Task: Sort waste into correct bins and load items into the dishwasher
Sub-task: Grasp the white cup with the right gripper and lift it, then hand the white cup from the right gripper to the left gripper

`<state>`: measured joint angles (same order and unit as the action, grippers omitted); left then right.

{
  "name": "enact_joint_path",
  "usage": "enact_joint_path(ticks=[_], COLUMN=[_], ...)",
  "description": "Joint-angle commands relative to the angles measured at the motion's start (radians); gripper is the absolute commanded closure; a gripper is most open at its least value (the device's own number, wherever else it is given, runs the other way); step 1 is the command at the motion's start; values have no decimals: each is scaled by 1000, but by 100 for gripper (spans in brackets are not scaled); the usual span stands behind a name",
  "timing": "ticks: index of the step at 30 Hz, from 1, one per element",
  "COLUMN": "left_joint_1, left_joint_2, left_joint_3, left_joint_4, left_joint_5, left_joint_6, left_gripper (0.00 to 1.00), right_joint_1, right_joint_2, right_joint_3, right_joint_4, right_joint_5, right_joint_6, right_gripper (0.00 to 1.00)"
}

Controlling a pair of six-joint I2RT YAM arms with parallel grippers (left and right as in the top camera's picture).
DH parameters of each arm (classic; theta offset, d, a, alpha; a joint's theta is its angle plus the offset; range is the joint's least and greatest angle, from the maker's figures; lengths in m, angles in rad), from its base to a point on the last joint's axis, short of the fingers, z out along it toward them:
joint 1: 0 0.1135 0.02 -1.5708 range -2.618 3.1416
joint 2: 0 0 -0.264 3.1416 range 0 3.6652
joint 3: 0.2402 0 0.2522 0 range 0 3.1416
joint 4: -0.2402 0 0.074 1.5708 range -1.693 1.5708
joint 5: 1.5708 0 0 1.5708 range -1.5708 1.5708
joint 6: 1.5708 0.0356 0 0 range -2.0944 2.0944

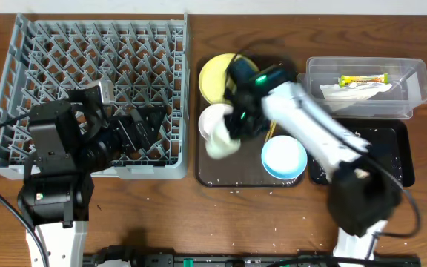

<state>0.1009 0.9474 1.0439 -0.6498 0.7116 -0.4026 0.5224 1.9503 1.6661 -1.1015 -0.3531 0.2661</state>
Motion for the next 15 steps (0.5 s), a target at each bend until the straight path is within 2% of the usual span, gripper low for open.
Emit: enact_joint_path(ticks=[1, 3, 5, 9, 15], left_joint_1=[-1, -1, -1, -1, -1], left_joint_2=[0, 0, 0, -1, 1], left_joint_3=[23, 23, 23, 23, 23], left_joint_4=[0, 0, 0, 0, -16], left_joint_5=[90, 90, 90, 96, 137], left_joint_6=[-303, -441, -514, -523, -523], left_gripper=[6, 6, 6, 6, 7], right_joint_1=[-118, -170, -200, -215, -215], right_joint_2=[-93, -91, -77, -56, -48], right_joint_3=[48, 47, 43, 43, 33], right_joint_4=[126, 252, 343, 429, 447], right_joint_5=[-191, -290, -405, -548, -684], right_joint_6=[8, 71, 107, 126, 100], right_gripper=[99, 99, 99, 99, 99])
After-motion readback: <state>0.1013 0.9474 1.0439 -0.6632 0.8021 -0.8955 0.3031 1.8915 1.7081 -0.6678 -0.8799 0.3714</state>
